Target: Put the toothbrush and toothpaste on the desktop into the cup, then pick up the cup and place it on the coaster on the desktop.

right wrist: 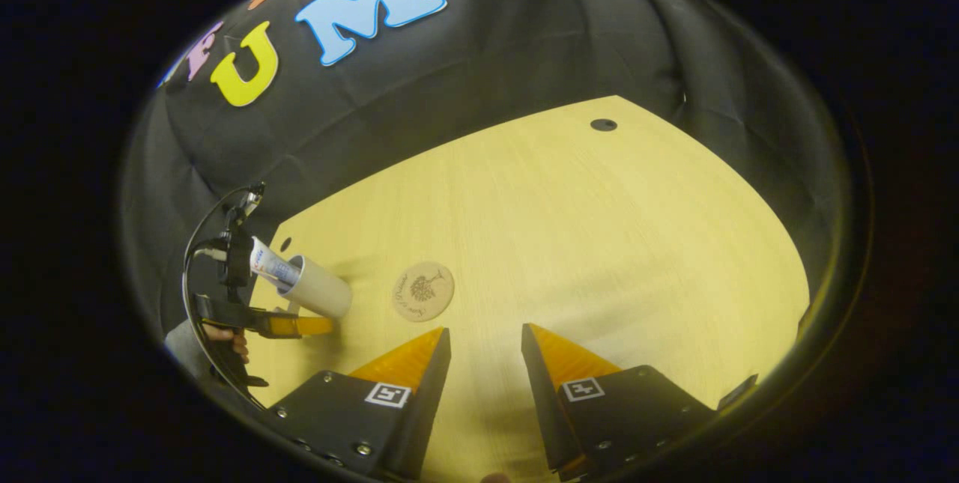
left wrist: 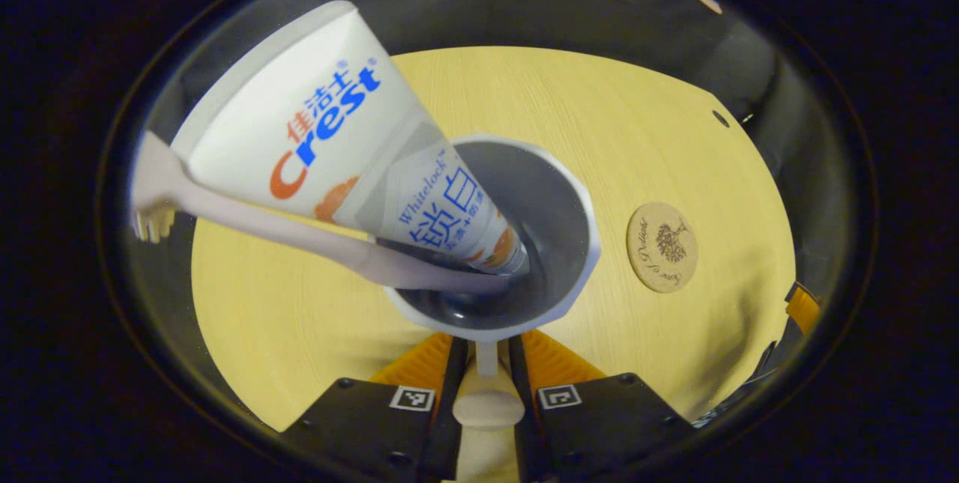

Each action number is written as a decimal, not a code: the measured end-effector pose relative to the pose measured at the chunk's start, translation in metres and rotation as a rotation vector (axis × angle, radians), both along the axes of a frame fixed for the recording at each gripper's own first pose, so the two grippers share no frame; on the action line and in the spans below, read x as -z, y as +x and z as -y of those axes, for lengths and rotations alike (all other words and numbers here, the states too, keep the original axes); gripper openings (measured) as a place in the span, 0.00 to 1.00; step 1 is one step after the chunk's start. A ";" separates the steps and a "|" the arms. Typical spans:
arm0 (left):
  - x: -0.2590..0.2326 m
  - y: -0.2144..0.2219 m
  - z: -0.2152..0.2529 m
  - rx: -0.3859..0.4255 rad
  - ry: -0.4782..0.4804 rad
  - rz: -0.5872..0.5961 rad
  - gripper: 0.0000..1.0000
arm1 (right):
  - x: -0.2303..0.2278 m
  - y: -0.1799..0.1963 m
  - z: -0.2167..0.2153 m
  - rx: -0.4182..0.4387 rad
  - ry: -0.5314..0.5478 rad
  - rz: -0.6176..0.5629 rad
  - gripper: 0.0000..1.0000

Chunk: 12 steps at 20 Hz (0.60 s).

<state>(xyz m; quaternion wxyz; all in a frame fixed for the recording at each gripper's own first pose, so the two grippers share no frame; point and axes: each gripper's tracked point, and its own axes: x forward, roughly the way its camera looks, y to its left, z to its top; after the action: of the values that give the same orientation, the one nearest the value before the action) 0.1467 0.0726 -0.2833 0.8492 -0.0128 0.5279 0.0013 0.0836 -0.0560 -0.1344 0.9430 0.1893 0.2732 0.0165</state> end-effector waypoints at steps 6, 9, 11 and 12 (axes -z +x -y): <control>-0.008 0.009 0.000 -0.007 -0.002 0.072 0.33 | 0.001 -0.004 0.001 0.003 -0.005 -0.009 0.58; -0.010 0.012 0.003 -0.010 -0.024 0.116 0.33 | 0.005 -0.006 0.001 0.004 0.001 -0.023 0.53; -0.007 0.013 0.002 0.006 0.003 0.140 0.33 | 0.007 -0.008 0.000 0.004 0.000 -0.030 0.58; -0.006 0.013 0.004 0.017 0.017 0.149 0.38 | 0.007 -0.008 0.000 0.003 0.000 -0.033 0.58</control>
<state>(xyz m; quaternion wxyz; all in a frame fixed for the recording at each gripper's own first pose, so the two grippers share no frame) 0.1596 0.0689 -0.2778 0.8862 -0.0010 0.4633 -0.0025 0.0755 -0.0562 -0.1417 0.9385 0.1898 0.2882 0.0118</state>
